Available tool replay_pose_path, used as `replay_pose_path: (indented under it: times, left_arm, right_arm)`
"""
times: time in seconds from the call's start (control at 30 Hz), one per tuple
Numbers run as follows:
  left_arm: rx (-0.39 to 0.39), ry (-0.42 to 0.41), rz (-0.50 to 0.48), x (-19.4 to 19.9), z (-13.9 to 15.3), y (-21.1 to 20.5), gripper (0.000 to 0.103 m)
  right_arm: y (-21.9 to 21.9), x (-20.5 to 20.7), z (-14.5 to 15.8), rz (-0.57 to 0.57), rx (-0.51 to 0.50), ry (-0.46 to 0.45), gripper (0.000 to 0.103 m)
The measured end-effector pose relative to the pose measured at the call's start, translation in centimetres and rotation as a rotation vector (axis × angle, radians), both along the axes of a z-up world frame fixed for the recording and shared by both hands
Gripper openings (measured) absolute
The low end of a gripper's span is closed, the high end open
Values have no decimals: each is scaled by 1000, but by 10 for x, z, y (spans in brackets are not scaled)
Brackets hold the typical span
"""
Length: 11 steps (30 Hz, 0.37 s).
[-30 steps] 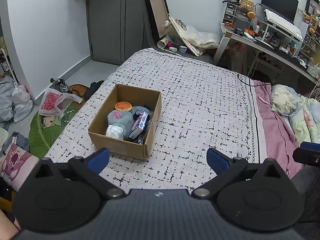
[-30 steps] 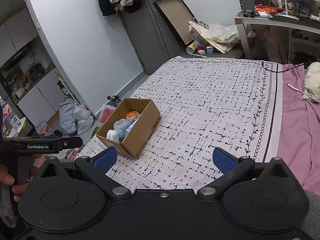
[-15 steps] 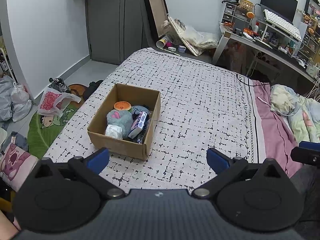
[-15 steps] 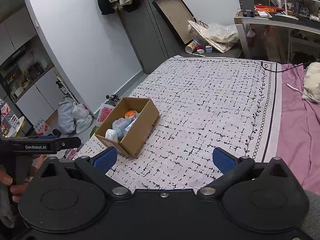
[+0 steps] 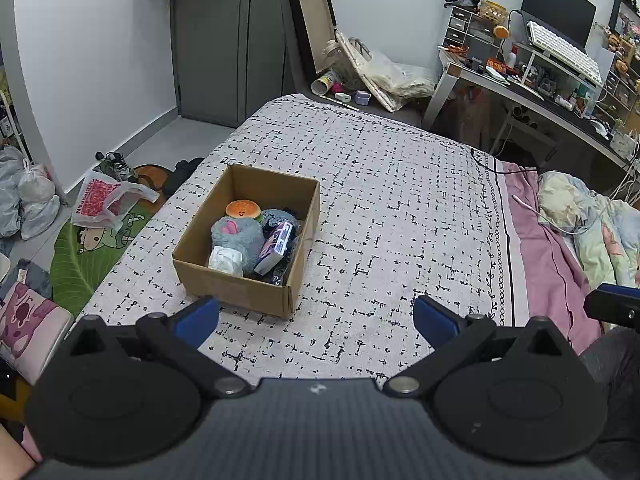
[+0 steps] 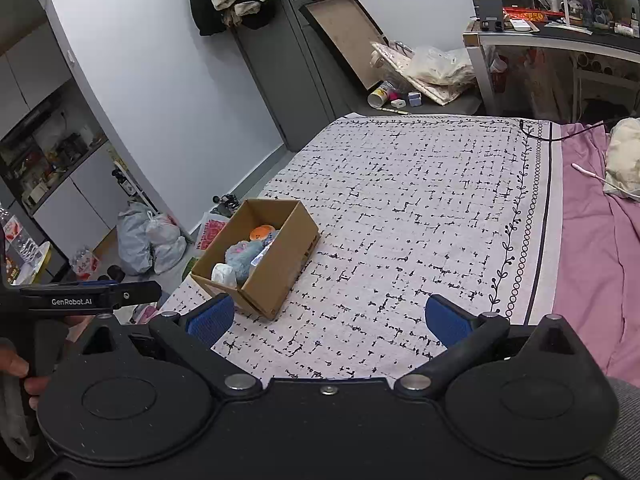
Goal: Organize soft objects
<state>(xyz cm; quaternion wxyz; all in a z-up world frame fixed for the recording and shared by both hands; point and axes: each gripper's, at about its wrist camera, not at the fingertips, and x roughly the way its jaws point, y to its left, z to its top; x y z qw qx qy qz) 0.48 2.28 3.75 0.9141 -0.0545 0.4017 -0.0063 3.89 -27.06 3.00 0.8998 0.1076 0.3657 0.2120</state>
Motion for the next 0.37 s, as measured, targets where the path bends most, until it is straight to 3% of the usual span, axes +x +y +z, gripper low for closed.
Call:
replay_pose_path:
  times: [0.37]
  left_arm:
    - [5, -2, 4, -1, 0, -3, 102]
  right_arm:
    - [-1, -1, 0, 1, 9, -2, 103]
